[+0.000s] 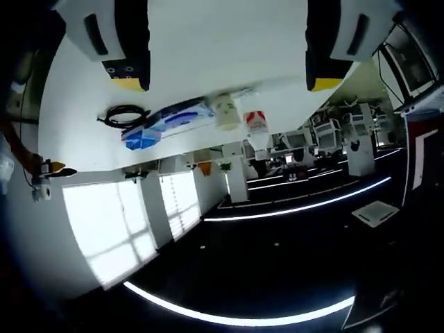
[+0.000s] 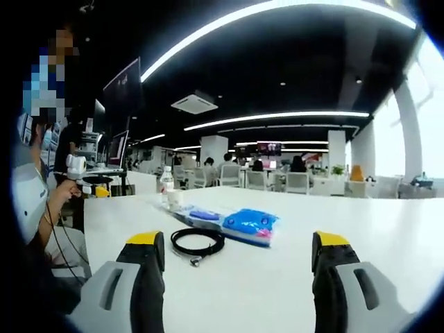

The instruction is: Arrange the tabletop items into an orderly group along one side of the table until the central work area is clear of visible clutter.

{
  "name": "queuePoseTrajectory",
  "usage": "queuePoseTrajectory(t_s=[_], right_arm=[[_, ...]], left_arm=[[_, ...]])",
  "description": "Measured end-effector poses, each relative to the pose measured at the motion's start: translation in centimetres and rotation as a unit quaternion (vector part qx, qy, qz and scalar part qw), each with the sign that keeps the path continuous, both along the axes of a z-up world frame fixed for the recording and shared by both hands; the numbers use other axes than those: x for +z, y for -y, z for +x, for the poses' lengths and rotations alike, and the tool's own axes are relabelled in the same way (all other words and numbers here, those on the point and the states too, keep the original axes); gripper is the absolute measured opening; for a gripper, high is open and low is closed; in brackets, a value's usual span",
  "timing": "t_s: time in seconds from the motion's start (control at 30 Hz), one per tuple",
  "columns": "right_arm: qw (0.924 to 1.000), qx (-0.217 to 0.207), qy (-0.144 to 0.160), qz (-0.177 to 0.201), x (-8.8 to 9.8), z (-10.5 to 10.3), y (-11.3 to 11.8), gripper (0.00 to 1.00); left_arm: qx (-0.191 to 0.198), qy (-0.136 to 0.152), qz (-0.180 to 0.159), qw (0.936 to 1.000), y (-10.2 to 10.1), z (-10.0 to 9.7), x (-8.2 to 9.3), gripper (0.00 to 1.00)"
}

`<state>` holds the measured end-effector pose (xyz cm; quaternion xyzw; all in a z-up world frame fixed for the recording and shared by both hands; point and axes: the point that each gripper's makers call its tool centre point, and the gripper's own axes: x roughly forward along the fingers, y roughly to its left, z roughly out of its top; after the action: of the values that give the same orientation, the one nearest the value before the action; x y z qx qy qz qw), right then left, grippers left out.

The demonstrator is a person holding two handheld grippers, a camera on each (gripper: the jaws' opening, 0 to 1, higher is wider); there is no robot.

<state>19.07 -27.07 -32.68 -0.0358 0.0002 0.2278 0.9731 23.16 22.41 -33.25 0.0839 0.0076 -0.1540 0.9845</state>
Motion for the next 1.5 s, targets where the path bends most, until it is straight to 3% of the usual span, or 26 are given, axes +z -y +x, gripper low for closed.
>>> queuePoseTrajectory(t_s=[0.13,0.3,0.47,0.73,0.8,0.83,1.0,1.13,1.5], right_arm=[[0.9999,0.002,-0.003,-0.012,-0.4,-0.3,-0.4,0.84],[0.9999,0.008,-0.006,-0.007,-0.6,-0.3,-0.8,0.83],[0.9988,0.041,-0.023,0.014,-1.0,-0.9,-1.9,0.83],[0.9985,0.049,-0.023,0.009,-1.2,-1.3,-2.9,0.83],[0.9984,0.05,-0.026,0.006,-1.5,-1.3,-3.1,0.83],[0.9984,0.05,-0.028,0.004,-1.7,-1.3,-3.2,0.83],[0.9984,0.045,-0.035,-0.002,-2.4,-1.2,-3.1,0.82],[0.9983,0.044,-0.037,-0.001,-2.5,-1.3,-3.0,0.82],[0.998,0.048,-0.04,-0.003,-2.9,-1.4,-3.1,0.81]], left_arm=[[-0.007,0.007,-0.008,0.9999,-0.4,-0.1,-0.2,0.92],[0.0,-0.017,-0.012,0.9998,-1.1,0.2,-1.7,0.92],[-0.009,-0.029,0.016,0.9994,-1.0,-0.2,-2.4,0.92],[-0.021,-0.022,0.007,0.9995,-1.1,-0.5,-1.3,0.92],[-0.001,-0.018,0.021,0.9996,-1.6,-0.5,-1.2,0.89],[0.004,-0.019,0.035,0.9992,-1.6,-0.6,-1.3,0.88],[-0.005,-0.025,0.033,0.9992,-1.1,-0.9,-1.5,0.87],[0.004,-0.032,0.05,0.9982,-1.3,-1.0,-1.8,0.87],[-0.007,-0.042,0.045,0.9981,-0.6,-1.1,-2.6,0.87]])
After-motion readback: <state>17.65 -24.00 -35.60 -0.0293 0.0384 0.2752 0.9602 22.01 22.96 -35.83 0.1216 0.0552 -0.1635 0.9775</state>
